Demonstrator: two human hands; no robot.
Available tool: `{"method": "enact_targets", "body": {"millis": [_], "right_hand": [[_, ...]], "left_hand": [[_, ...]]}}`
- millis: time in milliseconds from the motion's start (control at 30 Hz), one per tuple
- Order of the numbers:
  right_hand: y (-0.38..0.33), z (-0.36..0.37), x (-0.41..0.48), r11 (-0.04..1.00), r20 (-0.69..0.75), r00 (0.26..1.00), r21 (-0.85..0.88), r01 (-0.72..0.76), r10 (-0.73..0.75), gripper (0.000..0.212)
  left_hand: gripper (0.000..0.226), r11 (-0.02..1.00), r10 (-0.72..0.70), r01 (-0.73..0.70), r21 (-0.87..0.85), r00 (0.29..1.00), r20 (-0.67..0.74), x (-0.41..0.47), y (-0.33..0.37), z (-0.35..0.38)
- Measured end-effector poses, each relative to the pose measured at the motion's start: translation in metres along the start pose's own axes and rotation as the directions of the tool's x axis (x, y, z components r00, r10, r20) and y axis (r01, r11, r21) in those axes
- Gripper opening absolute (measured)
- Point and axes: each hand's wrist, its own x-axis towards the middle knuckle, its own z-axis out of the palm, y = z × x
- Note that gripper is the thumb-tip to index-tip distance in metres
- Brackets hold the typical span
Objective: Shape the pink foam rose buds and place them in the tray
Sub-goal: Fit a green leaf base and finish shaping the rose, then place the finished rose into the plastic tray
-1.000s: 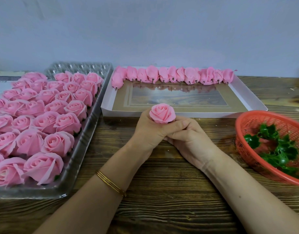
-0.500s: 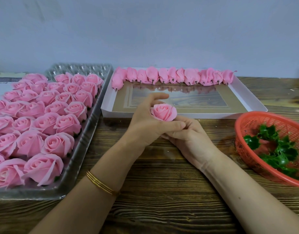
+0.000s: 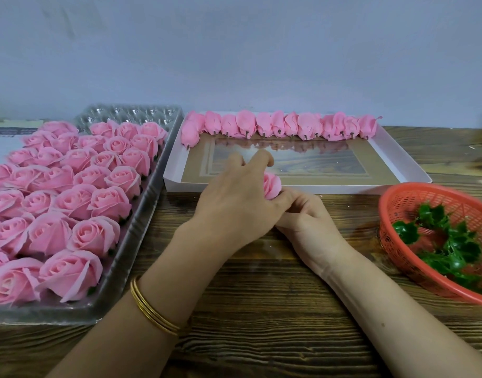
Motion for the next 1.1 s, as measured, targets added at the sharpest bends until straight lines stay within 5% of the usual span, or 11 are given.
{"method": "enact_targets", "body": {"millis": [200,900,1100], "right_hand": [[-0.002,0.001,-0.002,0.996,0.105,0.994,-0.075,0.042,-0.034,0.033],[-0.002,0.002,-0.004,0.996,0.044,0.998,-0.077,0.037,-0.033,0.029],[-0.001,0.007,-0.002,0.999,0.033,0.999,0.029,0.021,-0.022,0.045]], "left_hand": [[0.021,0.998,0.012,-0.015,0.065,0.999,0.051,-0.003,0.003,-0.002],[0.018,0.999,0.035,-0.039,0.027,0.992,0.119,-0.002,0.004,-0.001],[0.012,0.994,-0.019,-0.005,0.107,0.976,0.218,0.005,0.007,-0.01]]}}
